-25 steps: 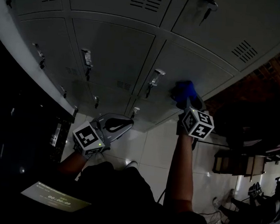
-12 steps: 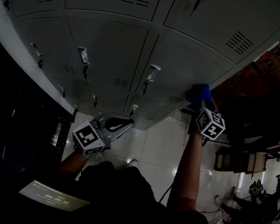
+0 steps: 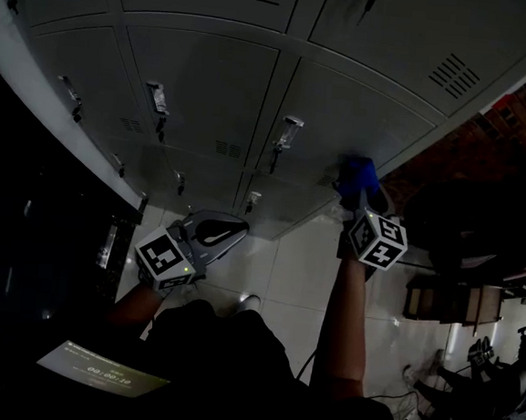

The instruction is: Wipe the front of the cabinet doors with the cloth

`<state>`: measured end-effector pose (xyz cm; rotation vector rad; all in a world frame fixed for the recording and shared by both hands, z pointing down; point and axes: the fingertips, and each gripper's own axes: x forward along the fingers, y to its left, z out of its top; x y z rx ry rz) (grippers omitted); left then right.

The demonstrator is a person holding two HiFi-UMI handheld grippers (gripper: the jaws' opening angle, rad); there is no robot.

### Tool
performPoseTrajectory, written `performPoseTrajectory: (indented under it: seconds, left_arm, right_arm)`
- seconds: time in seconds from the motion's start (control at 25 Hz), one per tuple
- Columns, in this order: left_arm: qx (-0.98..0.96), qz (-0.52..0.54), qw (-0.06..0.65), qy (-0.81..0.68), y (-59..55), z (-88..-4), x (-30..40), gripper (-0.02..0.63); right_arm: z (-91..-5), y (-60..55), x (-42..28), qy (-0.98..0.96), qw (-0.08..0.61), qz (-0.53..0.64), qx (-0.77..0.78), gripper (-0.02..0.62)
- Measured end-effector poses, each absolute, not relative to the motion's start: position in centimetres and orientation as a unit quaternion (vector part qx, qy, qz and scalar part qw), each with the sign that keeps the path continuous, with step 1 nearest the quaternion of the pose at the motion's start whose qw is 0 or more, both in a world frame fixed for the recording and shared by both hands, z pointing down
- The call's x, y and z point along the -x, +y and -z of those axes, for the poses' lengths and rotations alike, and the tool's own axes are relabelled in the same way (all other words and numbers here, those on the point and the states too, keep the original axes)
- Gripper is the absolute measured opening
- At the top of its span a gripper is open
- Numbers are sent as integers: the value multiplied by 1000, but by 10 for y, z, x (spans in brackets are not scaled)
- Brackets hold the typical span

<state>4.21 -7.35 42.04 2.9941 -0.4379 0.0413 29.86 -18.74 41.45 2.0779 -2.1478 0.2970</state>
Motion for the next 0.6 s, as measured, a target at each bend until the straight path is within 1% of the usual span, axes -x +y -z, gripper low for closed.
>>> performPoseTrajectory:
  seconds: [0.32,0.6]
  left_arm:
    - [-985,-15,56,-161,-76,-420,-26,3]
    - [-980,-15,57,-189,-83,-421,2,3]
  right_arm:
    - [-448,-210,-199,-775,99,-109,-615,72]
    - [-466,-235,-148,-797,121,-108,-582,72]
